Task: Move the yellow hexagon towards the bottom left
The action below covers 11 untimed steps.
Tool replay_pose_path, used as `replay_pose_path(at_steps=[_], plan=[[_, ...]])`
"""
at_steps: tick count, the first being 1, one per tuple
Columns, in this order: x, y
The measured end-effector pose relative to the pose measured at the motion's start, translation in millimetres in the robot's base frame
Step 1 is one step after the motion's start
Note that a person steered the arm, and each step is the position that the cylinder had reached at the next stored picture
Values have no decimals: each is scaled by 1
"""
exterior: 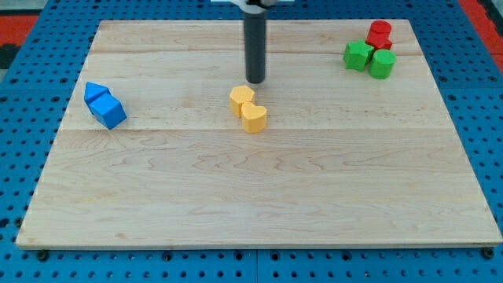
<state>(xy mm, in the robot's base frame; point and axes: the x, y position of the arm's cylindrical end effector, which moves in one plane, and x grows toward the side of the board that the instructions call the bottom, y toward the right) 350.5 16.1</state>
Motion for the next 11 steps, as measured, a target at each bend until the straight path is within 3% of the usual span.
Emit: replay_pose_path(at_steps=[1,4,5,6,8,9,10,11], plan=[[40,0],[23,-14],[32,-68],[52,-78],[154,-84],[107,-83],[96,-103],[139,-122]])
